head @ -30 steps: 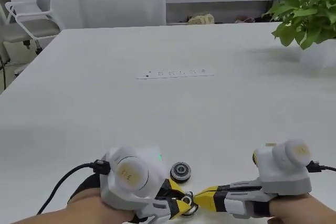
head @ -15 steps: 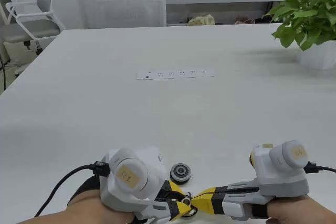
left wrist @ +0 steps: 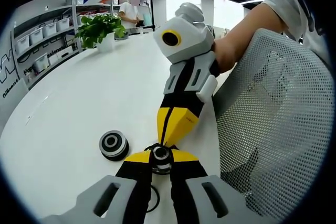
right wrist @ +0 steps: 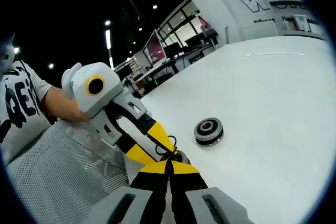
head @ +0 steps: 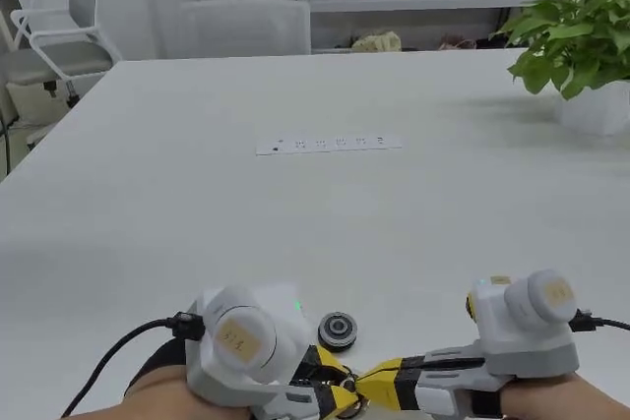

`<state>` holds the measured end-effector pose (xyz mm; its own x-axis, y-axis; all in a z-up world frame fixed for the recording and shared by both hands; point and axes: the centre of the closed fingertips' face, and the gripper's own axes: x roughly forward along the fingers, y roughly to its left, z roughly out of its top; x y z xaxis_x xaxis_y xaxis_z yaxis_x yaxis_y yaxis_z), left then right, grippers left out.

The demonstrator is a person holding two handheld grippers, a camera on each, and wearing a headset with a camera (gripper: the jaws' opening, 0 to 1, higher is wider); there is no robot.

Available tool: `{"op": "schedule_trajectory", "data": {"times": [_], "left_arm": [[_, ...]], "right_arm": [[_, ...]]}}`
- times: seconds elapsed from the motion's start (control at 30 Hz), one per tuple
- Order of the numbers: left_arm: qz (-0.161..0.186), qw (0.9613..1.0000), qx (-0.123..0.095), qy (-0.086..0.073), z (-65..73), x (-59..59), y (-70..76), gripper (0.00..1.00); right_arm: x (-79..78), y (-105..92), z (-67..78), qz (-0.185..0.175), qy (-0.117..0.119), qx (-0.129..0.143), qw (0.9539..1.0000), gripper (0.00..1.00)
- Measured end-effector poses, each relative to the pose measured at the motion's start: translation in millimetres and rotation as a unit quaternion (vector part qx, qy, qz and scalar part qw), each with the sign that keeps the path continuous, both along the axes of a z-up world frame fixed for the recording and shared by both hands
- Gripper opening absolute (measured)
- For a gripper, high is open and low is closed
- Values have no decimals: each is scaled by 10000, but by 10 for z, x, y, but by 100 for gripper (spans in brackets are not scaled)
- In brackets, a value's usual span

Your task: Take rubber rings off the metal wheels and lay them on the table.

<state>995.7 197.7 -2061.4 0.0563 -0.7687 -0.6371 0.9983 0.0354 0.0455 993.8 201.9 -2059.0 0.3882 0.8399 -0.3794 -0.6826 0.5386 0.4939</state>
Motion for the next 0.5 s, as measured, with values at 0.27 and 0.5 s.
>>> {"op": "schedule_trajectory", "data": {"times": [0.27,0.5], "left_arm": [[46,10000,-7,53,1,5,-1,7],[19,9999,21,104,7,-8,8,8]], "right_arm": [[19,-35,9,-111,18,53,9999,0],[28,-59,17,-201,64,133,9997,0]]}}
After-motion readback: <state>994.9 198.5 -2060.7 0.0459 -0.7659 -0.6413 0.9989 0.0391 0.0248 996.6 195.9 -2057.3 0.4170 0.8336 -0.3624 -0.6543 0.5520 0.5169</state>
